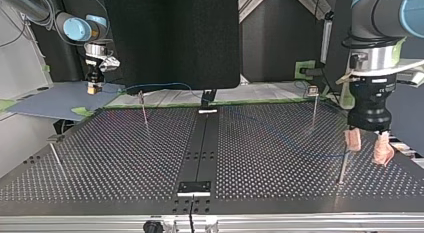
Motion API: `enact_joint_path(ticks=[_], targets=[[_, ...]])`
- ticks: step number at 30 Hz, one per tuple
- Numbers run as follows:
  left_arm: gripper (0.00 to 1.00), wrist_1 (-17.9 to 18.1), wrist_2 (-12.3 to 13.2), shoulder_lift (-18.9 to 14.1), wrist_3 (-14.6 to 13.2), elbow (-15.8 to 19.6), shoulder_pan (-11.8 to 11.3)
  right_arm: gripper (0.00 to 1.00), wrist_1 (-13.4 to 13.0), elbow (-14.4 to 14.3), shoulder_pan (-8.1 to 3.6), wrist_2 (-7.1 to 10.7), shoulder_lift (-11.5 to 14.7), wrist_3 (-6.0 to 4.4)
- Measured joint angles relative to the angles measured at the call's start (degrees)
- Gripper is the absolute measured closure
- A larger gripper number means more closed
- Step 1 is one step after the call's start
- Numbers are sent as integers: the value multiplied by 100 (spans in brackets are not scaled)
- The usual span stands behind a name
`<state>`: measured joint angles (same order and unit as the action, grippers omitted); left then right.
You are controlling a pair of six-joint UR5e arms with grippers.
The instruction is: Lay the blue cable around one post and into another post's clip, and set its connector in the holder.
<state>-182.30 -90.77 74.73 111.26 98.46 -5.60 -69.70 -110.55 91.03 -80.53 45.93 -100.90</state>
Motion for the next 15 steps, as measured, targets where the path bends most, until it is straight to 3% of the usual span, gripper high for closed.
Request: enact_joint_path(ticks=[15], targets=[[0,-761,-106,-1,-776,-662,121,100,28,1,-2,19,1,13]])
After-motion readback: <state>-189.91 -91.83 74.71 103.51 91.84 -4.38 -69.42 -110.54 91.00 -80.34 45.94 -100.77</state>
